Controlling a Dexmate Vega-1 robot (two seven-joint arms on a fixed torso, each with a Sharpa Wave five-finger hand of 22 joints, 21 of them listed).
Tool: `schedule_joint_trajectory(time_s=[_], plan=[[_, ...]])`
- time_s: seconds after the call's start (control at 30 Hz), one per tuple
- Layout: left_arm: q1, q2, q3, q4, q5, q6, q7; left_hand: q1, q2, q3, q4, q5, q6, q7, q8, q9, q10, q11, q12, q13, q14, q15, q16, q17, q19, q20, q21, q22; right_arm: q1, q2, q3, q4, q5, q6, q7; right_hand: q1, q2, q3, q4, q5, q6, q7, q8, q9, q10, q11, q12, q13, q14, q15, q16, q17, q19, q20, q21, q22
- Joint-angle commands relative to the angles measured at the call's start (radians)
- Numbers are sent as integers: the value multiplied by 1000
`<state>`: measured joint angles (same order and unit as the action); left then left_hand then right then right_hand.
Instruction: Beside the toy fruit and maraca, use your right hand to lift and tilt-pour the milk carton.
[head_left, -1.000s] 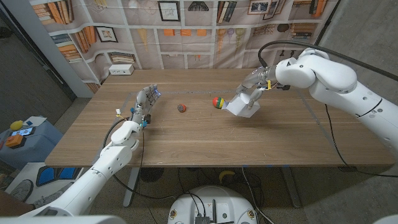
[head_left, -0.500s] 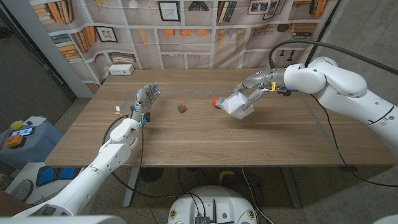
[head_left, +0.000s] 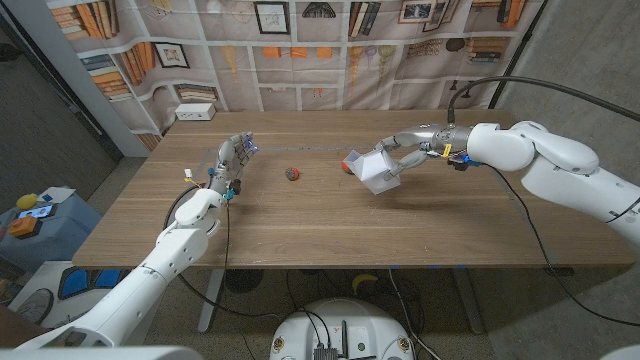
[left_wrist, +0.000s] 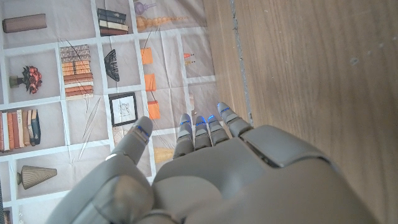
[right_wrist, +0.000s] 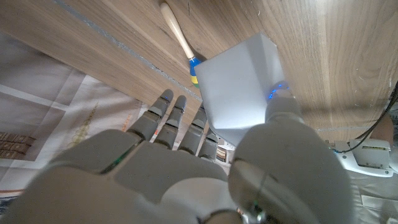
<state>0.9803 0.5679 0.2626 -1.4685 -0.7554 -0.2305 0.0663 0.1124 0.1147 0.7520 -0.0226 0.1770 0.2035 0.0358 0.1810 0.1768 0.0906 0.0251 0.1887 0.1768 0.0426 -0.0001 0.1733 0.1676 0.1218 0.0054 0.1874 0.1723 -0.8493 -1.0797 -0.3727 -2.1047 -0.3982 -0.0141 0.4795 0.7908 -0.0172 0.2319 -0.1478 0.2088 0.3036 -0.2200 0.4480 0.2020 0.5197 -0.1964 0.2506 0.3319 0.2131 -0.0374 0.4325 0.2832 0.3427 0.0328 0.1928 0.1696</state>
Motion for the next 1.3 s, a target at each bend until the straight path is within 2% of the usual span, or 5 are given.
schedule_joint_trajectory(time_s=[0.03, 0.3, 0.57, 1.3], plan=[[6, 0, -6, -6, -14, 12, 3, 11, 67, 2, -6, -3, -4, -2, 0, 2, -6, 2, 0, 2, -1, -1, 4, 3, -1, 2, 1, 1, -83, -25, 10, 49, 105, 60, -178, 2, 4, -2, -3, 7, 1, 2, -2, 4, -1, 5, 0, 6, 3, -93, 4, 1, 12, 10, 5, 2], [23, 3, -11, -21, -25, 23, 13, 12, 68, 1, -7, -3, -2, 0, 1, 2, -6, 3, 1, 2, -1, 0, 4, 3, -1, 2, 2, 1, -120, -3, 0, 108, 151, 141, -274, 6, 3, -1, -5, 7, 6, 3, -2, 4, -1, 7, -1, 7, 6, -94, 4, 1, 26, 8, 9, 2], [39, 11, -18, -36, -28, 33, 29, 12, 69, 0, -8, -3, 0, 1, 2, 2, -5, 4, 1, 2, -1, 2, 5, 3, 1, 3, 3, 1, -141, 24, -17, 147, 180, 187, -328, 11, 3, 0, -8, 7, 10, 2, -1, 3, 2, 12, -1, 7, 6, -91, 4, 1, 36, 4, 11, 3], [46, 26, -25, -51, -24, 37, 30, 14, 69, -1, -10, -3, -1, 0, 2, 2, -5, 3, 2, 2, -2, 1, 6, 3, 0, 3, 4, 1, -160, 84, -67, 234, 124, 261, -445, 3, 3, -4, -2, 3, 11, 9, -5, 2, 1, 31, -3, 9, 5, -81, 3, 4, 46, -9, 10, 3]])
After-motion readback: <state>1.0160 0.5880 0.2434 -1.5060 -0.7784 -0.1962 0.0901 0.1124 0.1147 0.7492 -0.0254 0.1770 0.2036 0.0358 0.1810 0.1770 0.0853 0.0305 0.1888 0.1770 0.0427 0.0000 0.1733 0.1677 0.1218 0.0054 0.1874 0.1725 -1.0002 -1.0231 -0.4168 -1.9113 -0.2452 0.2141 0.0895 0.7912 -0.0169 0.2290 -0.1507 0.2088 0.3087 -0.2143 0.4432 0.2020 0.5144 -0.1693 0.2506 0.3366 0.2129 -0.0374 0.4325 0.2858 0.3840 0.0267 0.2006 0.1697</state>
